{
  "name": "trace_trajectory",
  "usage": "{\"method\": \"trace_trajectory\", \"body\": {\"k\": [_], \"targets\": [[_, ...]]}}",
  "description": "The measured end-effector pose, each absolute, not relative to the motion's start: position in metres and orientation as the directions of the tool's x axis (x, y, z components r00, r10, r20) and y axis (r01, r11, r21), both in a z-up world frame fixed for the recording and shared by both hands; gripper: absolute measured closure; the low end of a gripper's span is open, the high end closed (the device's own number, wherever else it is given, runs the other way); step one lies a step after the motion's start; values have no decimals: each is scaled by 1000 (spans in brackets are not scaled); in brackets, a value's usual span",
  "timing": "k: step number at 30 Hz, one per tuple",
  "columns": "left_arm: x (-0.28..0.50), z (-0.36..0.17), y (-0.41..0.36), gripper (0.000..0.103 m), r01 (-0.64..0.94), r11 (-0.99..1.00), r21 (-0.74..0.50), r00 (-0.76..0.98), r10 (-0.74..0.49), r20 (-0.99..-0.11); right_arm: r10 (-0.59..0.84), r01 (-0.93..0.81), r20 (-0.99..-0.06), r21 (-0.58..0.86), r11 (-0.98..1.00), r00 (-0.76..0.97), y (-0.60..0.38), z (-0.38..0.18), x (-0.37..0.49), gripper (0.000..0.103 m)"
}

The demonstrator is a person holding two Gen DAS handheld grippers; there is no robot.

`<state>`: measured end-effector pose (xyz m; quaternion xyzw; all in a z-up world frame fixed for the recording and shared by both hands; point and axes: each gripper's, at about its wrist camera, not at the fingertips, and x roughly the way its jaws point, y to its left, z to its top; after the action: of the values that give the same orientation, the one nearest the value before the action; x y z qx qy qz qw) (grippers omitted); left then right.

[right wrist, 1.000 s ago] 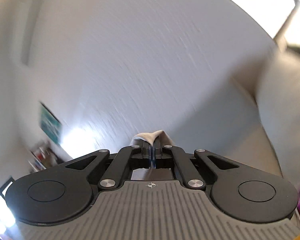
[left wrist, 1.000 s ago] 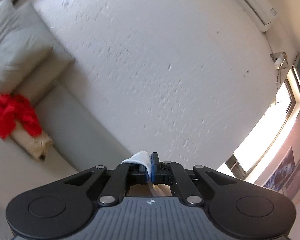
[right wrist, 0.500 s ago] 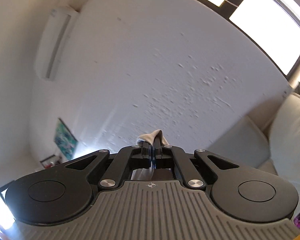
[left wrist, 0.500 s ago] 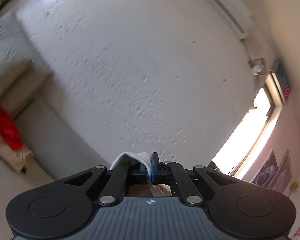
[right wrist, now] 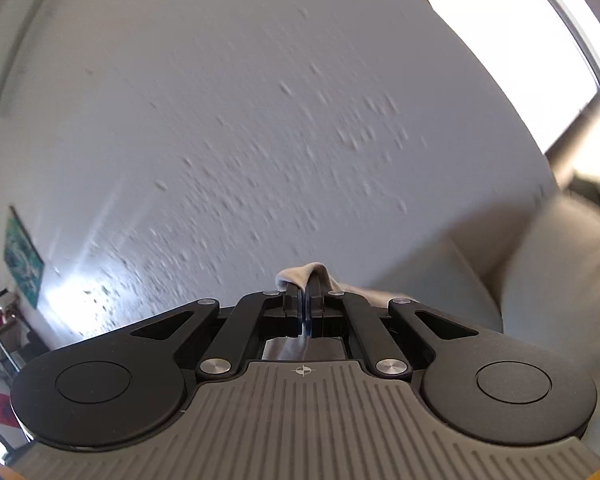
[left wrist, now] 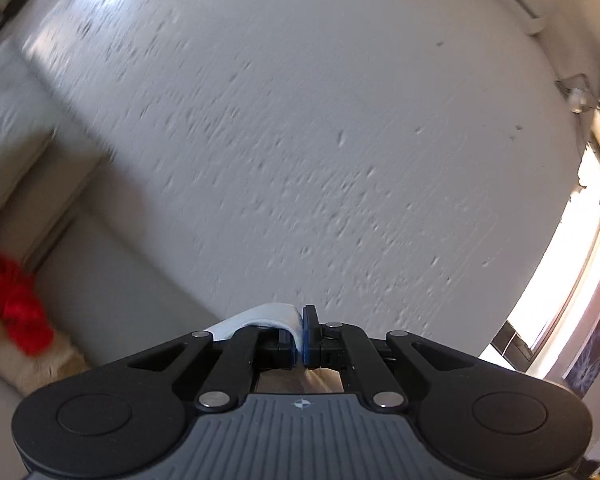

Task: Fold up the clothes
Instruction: 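Lift the shirt high with both grippers and shake it out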

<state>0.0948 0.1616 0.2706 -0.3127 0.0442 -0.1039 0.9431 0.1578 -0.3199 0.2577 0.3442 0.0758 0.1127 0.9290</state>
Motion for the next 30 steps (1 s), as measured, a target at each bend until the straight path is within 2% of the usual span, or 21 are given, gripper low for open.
{"method": "trace_trajectory", "body": {"k": [2,4,11,13,16,19,25,30], "targets": [[94,246,155,102,145,794,-591,973,-223,-60,260,-156,-74,632,759,963,-322,249,151,102],[95,203,148,102,87,808,-583,968,-207,-142,268,-125,-141,622,773,953,-321,223,148,102],[79,27,144,102,-172,776,-607,840,-206,-501,277,159,-506,659,735,817,-330,33,135,102],[66,-9,145,102,-239,760,-605,796,-203,-570,284,244,-592,654,716,754,-331,-21,125,102],[45,-36,145,102,-284,742,-607,760,-212,-615,280,292,-651,627,723,705,-331,-59,107,102],[37,-43,145,102,-288,748,-598,752,-210,-625,275,303,-676,605,736,684,-334,-73,91,102],[28,-27,150,102,-264,782,-564,759,-192,-623,258,295,-681,583,757,685,-340,-67,77,102],[15,-23,141,102,-261,858,-444,714,-138,-687,267,284,-699,565,775,663,-342,-64,74,102]]}}
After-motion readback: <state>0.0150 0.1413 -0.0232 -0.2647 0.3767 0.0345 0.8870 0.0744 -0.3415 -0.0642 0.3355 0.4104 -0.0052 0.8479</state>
